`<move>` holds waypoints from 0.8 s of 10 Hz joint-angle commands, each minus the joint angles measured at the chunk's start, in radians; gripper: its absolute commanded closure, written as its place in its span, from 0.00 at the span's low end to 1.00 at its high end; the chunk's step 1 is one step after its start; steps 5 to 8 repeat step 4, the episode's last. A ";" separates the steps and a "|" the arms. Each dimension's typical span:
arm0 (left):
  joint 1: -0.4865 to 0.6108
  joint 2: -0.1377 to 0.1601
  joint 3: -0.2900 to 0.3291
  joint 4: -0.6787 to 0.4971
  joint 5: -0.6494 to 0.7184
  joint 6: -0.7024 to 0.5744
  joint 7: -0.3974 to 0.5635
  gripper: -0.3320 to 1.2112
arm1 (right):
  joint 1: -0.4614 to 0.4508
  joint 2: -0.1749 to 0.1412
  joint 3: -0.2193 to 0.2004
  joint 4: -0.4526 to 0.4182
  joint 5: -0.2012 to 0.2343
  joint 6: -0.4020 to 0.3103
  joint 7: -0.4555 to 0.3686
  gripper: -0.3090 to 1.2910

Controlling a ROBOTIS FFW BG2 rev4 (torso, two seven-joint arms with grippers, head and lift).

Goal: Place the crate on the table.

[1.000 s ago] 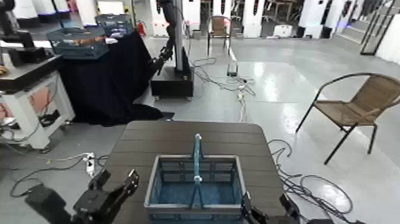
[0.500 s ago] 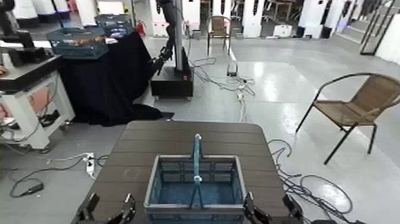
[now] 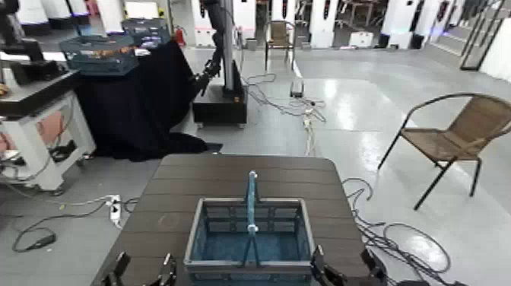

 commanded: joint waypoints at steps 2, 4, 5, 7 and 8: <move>-0.001 -0.002 -0.003 0.003 -0.006 -0.012 0.005 0.35 | 0.003 0.005 -0.002 -0.002 0.000 0.000 0.000 0.28; -0.003 -0.002 -0.003 0.005 -0.008 -0.014 0.008 0.35 | 0.003 0.007 0.000 -0.002 0.000 0.000 0.000 0.28; -0.003 -0.002 -0.003 0.005 -0.008 -0.014 0.008 0.35 | 0.003 0.007 0.000 -0.002 0.000 0.000 0.000 0.28; -0.003 -0.002 -0.003 0.005 -0.008 -0.014 0.008 0.35 | 0.003 0.007 0.000 -0.002 0.000 0.000 0.000 0.28; -0.003 -0.002 -0.003 0.005 -0.008 -0.014 0.008 0.35 | 0.003 0.007 0.000 -0.002 0.000 0.000 0.000 0.28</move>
